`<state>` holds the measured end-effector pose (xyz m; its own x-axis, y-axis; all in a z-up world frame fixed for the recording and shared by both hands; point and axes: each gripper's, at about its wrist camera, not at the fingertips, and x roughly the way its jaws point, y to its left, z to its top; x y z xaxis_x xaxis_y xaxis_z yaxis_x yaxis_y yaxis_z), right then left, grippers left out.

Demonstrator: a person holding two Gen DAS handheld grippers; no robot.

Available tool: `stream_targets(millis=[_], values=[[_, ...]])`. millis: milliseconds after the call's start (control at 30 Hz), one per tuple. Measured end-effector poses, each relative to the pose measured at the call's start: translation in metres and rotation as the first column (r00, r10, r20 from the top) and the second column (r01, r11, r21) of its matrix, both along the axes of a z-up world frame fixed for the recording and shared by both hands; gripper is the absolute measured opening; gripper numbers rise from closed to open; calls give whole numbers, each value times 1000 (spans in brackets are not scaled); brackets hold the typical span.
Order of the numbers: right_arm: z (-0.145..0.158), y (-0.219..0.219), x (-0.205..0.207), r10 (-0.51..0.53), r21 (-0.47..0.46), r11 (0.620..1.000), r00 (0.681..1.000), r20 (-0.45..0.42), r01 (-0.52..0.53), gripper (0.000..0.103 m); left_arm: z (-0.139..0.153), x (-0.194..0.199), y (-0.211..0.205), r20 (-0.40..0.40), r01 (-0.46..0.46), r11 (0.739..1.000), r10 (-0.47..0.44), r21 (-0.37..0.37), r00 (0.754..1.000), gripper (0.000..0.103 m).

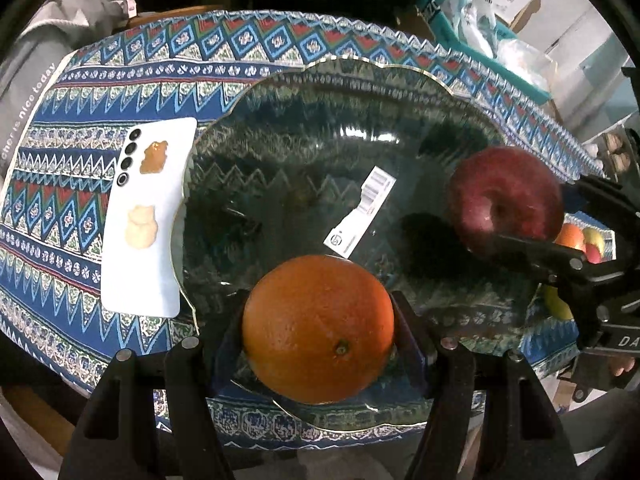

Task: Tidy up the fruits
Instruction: 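Lower the orange into the glass bowl and open the left tool while the right tool releases the apple there, then withdraw both tools from the bowl back toward the remaining fruit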

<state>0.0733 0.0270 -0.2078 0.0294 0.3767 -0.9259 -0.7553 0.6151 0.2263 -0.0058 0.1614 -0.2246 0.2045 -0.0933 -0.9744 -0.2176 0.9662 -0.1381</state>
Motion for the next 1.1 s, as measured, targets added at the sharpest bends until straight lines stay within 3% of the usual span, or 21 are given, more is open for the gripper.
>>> stream_targets(millis=[267, 433, 567, 1100], values=[[-8, -3, 3, -9, -15, 1000, 1000, -14, 9, 66, -13, 4, -4, -39, 10, 1000, -10, -5, 999, 69], [-8, -2, 5, -18, -9, 1000, 1000, -24, 18, 66, 0, 6, -7, 5, 19, 999, -19, 26, 1000, 73], [1, -8, 11, -54, 58, 997, 997, -59, 57, 66, 6, 8, -4, 16, 11, 999, -12, 32, 1000, 77], [46, -28, 10, -118, 107, 987, 993, -10, 119, 67, 61, 6, -11, 151, 26, 1000, -28, 18, 988, 77]])
